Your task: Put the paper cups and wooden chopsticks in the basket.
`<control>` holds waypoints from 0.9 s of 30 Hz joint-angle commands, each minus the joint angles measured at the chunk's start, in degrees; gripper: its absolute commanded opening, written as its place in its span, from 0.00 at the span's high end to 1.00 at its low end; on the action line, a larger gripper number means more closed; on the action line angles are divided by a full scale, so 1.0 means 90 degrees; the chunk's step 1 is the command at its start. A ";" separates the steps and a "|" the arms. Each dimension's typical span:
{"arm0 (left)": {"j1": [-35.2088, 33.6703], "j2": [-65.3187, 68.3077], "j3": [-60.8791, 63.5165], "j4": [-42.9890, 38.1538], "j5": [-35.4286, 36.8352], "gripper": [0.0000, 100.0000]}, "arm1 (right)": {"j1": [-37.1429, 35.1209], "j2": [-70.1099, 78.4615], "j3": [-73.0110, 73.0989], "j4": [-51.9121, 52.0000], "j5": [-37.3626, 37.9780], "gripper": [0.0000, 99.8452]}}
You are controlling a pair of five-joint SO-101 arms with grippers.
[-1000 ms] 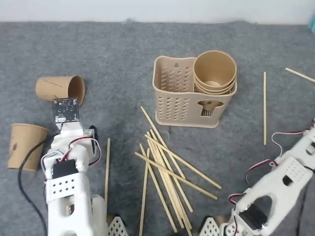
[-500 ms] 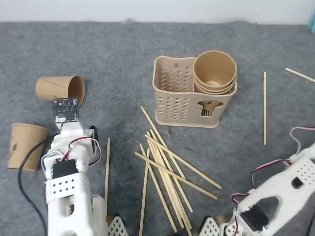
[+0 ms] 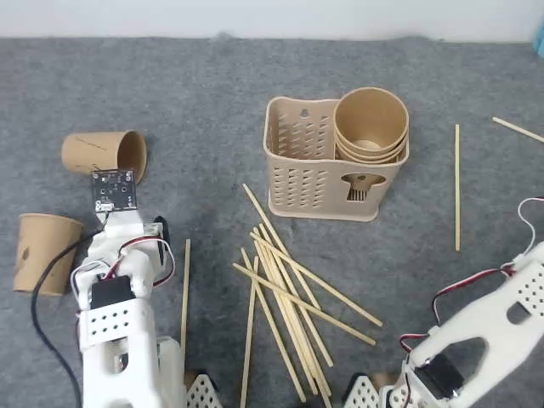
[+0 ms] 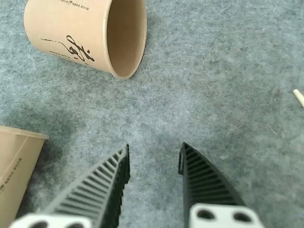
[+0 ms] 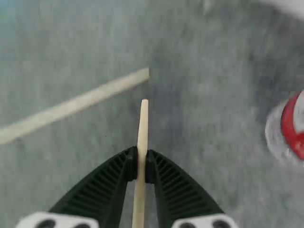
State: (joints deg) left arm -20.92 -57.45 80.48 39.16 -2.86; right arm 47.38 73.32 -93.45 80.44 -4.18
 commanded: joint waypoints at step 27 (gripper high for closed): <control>0.0010 -0.0020 -0.0190 -0.0147 -0.0049 0.83 | -0.0103 -0.0347 -0.0313 0.2144 0.1973 0.93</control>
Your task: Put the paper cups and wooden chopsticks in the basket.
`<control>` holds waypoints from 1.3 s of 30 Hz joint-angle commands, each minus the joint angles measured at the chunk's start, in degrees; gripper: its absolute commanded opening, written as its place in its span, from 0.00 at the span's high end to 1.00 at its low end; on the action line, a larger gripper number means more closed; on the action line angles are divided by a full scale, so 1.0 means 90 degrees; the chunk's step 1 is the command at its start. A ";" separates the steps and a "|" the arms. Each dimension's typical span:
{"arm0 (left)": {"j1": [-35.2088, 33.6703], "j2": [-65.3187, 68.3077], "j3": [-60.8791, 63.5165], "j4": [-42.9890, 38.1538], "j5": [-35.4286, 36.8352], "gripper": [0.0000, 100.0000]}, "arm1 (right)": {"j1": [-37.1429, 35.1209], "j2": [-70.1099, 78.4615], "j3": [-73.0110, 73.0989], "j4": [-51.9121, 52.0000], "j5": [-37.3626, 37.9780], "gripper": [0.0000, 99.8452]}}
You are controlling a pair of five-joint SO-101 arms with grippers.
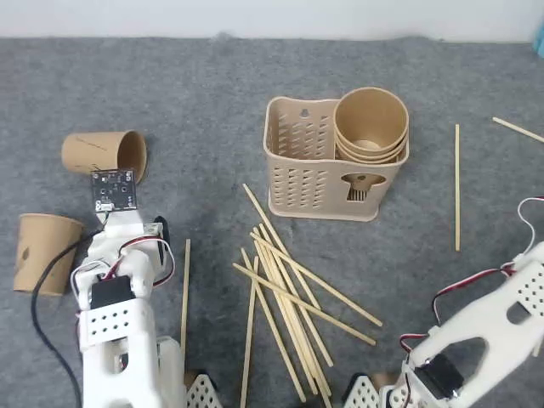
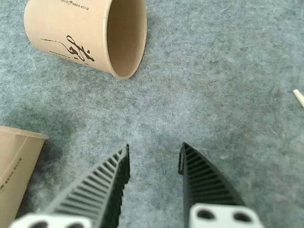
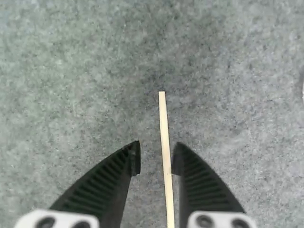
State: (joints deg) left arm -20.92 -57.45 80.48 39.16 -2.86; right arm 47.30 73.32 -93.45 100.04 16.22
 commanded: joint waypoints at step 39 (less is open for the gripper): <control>0.0010 -0.0020 -0.0190 -0.0147 -0.0049 0.83 | 0.0396 -0.0220 0.1319 -0.1392 0.0186 0.99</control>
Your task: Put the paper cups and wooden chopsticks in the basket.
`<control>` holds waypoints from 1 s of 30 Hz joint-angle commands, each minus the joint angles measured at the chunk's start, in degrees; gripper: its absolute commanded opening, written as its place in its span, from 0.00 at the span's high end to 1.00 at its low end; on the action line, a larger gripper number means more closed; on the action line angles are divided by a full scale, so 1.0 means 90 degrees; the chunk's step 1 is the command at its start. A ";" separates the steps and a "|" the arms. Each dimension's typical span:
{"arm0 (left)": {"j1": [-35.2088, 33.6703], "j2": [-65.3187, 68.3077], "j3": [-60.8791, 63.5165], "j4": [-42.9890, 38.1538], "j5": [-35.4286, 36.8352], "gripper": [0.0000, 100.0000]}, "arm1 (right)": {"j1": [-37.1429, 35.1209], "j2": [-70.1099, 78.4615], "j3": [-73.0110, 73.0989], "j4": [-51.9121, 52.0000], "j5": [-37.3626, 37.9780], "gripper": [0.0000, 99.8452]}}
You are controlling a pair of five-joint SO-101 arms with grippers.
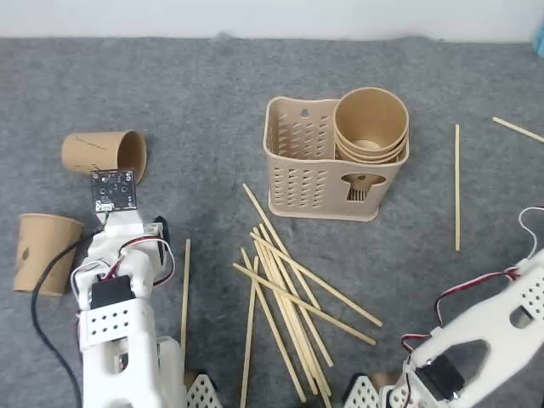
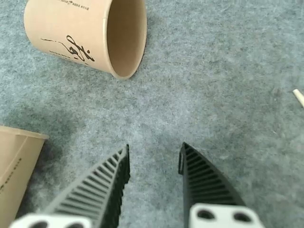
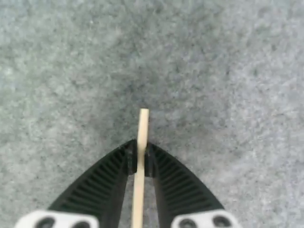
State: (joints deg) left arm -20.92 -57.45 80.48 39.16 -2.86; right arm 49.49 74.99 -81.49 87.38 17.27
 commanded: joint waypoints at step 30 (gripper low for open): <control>0.0000 -0.0020 -0.0210 -0.0147 -0.0049 0.83 | 0.0474 -0.3863 -0.0107 -0.1958 -0.3897 0.99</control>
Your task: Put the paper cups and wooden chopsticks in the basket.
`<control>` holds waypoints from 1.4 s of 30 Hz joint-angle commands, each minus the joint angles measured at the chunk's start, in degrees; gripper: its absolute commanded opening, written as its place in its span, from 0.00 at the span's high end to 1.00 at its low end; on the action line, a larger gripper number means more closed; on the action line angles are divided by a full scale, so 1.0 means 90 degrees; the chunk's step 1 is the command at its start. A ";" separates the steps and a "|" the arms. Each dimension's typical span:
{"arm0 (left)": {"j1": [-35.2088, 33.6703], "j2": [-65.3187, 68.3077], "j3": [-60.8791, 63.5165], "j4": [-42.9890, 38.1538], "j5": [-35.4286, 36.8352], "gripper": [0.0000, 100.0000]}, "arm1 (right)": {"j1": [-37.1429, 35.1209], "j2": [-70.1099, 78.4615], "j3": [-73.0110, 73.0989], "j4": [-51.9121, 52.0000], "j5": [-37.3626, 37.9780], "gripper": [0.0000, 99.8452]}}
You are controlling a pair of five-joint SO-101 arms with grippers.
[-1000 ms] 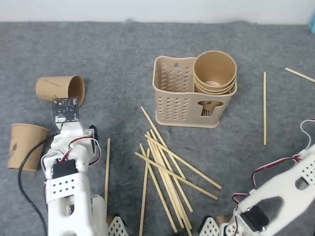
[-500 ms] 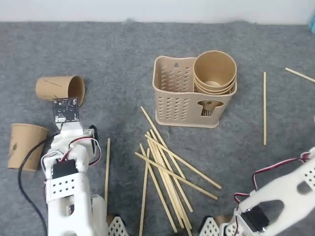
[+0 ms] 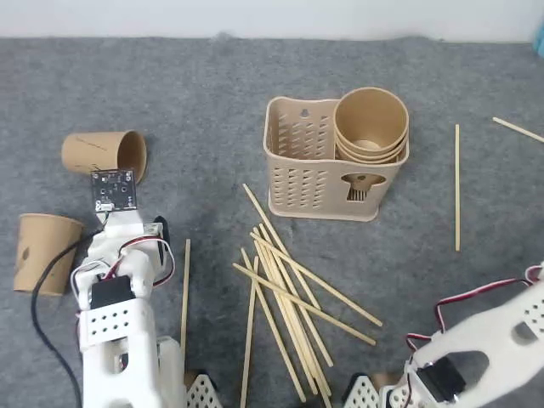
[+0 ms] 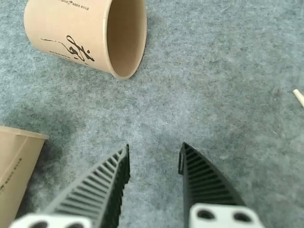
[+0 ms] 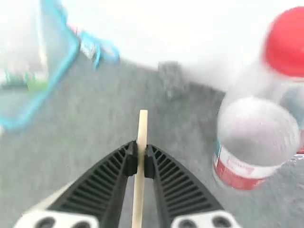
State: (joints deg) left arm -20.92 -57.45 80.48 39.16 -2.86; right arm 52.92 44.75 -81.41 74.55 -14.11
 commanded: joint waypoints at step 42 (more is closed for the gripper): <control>0.0010 -0.0020 -0.0190 -0.0147 -0.0049 0.83 | -0.0630 0.5065 -0.0098 -1.2440 0.0488 0.99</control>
State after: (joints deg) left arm -20.92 -57.45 80.48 39.16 -2.86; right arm 48.35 90.81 -81.32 -35.52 -11.30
